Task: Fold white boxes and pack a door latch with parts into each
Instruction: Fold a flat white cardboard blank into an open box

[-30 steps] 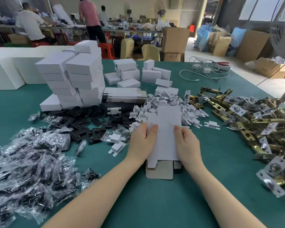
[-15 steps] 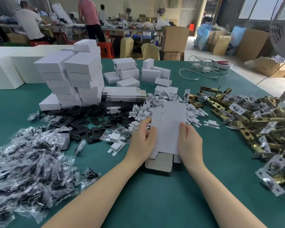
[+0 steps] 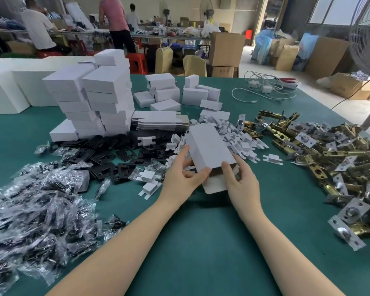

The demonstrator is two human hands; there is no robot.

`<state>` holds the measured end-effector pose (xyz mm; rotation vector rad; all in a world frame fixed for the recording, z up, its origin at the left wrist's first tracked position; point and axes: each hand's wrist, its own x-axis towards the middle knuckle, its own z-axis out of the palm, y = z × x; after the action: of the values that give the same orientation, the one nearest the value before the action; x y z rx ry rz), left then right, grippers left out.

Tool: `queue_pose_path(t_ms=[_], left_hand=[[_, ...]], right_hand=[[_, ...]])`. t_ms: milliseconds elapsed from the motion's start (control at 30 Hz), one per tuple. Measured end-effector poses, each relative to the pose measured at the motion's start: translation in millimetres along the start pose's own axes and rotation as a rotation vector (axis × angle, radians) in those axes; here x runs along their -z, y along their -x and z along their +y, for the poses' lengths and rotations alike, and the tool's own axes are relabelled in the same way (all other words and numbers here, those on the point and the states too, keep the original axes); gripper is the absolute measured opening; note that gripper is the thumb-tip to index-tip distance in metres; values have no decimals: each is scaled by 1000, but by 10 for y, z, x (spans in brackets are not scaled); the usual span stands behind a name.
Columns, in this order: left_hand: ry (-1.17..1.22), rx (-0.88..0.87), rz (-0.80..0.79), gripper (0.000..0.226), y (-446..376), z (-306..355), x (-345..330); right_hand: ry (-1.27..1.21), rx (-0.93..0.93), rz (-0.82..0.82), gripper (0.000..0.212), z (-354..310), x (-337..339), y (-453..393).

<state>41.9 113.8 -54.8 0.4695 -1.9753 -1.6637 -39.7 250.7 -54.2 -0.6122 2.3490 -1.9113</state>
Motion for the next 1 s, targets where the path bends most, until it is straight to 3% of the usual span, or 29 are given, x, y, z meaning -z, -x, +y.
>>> queue_pose_path(t_ms=[133,500,600,700,800,900,1000], left_hand=[[49,15,-63,89,3,-6,41],[152,-22,-141,62,18,-4,33],[139,-49,-135,61,15,-14,44],[270,3,-142,42,29,-1,52],[382,112,-191,29,-9,18,117],[514,204,-290,35,-53,24,216],[498,189,-371,38,-49,-5,274]], right_hand=[[-12,33,-81,60,18,4,24],[157,243,-58,67,54,-14,40],[52,182,-82,58,43,13,29],[-126,89,-156,34,13,66,-13],[-319,-57,-263,26,34,147,-69],[-308,-38,-322,26,71,246,-91],[-320,-11,-369,45,56,314,-106]])
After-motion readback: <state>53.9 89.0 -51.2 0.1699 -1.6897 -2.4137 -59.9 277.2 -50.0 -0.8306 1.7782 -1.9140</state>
